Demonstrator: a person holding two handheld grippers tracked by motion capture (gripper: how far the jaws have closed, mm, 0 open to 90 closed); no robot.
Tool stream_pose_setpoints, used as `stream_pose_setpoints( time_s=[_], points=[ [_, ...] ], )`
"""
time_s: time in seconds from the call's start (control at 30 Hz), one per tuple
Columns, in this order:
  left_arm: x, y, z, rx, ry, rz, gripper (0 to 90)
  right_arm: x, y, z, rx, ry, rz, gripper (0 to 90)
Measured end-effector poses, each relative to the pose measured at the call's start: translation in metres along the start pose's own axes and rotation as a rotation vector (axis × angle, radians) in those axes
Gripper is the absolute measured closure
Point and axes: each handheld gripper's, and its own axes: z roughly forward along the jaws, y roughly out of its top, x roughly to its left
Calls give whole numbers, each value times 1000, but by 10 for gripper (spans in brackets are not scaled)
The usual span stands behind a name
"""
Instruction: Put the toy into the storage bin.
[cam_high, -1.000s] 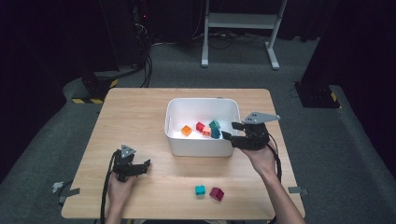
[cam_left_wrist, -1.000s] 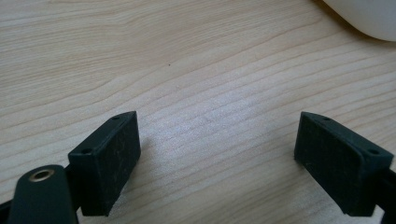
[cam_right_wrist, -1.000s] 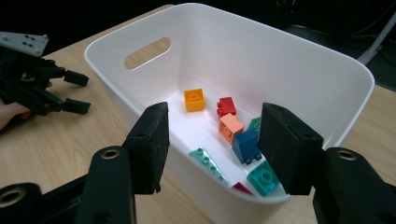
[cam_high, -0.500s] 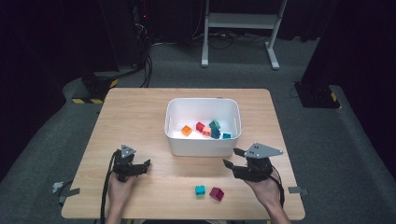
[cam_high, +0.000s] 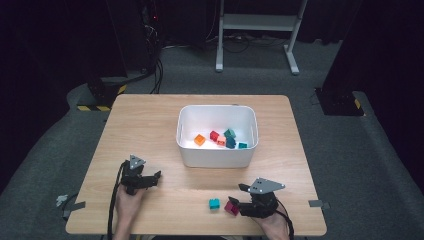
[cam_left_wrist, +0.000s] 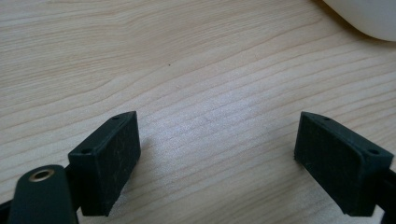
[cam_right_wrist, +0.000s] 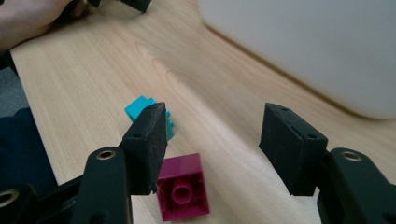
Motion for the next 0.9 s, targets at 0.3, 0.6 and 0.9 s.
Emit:
stream_pose_setpoints(
  time_s=[0.3, 0.6, 0.9],
  points=[
    [0, 0, 0, 0, 0, 0, 145, 12, -13, 17, 53, 26, -30, 418],
    [0, 0, 0, 0, 0, 0, 144, 13, -23, 25, 99, 20, -41, 479],
    [0, 0, 0, 0, 0, 0, 145, 13, -26, 27, 111, 19, -54, 578]
  ],
)
